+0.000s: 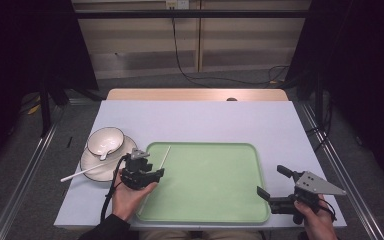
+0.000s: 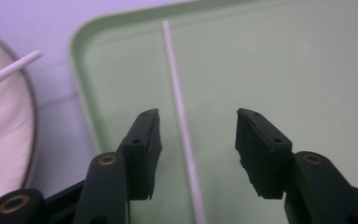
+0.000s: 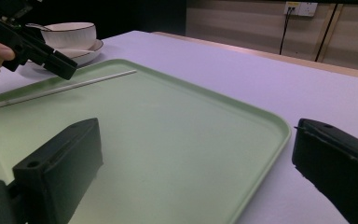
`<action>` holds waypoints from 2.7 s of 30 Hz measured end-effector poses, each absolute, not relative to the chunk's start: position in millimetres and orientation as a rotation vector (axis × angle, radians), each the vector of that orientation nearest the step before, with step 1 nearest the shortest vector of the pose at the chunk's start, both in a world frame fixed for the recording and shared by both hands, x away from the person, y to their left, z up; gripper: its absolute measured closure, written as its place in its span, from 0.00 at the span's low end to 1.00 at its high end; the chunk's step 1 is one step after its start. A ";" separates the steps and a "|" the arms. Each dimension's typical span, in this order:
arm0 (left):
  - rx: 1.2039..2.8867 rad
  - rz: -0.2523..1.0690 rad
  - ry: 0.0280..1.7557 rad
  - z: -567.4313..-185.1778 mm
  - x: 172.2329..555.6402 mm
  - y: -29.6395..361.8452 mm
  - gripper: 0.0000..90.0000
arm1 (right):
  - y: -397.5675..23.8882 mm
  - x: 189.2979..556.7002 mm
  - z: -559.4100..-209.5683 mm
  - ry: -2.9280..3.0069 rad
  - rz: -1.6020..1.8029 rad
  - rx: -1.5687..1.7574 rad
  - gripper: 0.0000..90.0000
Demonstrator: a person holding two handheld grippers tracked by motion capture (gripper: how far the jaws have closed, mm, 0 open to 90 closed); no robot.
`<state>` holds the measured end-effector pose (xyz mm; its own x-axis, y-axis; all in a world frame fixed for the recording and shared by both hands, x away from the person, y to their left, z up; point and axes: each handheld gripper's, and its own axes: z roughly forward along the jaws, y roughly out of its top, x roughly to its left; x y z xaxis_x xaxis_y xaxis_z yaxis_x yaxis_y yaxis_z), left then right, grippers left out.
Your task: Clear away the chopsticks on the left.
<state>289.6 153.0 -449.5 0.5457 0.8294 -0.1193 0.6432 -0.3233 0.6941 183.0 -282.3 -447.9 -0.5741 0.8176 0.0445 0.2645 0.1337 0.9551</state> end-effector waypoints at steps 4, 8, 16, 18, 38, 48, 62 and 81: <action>2.062 0.379 1.111 -444.9 282.7 156.5 0.41 | -282.7 183.0 -447.9 1.914 1.451 1.038 0.02; 2.044 0.418 1.030 -440.0 276.5 162.0 0.28 | -282.4 183.3 -447.7 1.910 1.448 1.039 0.02; 2.077 0.384 0.904 -438.9 264.8 176.5 0.07 | -283.2 183.2 -447.8 1.909 1.454 1.042 0.02; 2.057 0.363 0.884 -439.5 262.0 182.3 0.06 | -283.4 183.2 -447.7 1.908 1.452 1.041 0.02; 2.061 0.449 0.796 -434.5 245.5 224.5 0.07 | -282.9 183.3 -447.7 1.912 1.445 1.042 0.02; 2.049 0.444 0.808 -429.0 244.8 254.2 0.06 | -282.8 183.1 -447.5 1.911 1.447 1.042 0.02; 2.034 0.367 0.874 -417.5 255.1 292.0 0.02 | -283.2 183.1 -447.5 1.908 1.445 1.043 0.02; 2.116 0.408 0.837 -422.1 269.6 320.5 0.14 | -283.0 183.0 -447.3 1.908 1.449 1.045 0.02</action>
<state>269.6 320.5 -422.1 0.7283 0.6852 0.0031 0.4249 -0.4551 0.7825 183.0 -283.0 -447.3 -0.5660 0.8231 0.0455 0.2645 0.1291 0.9557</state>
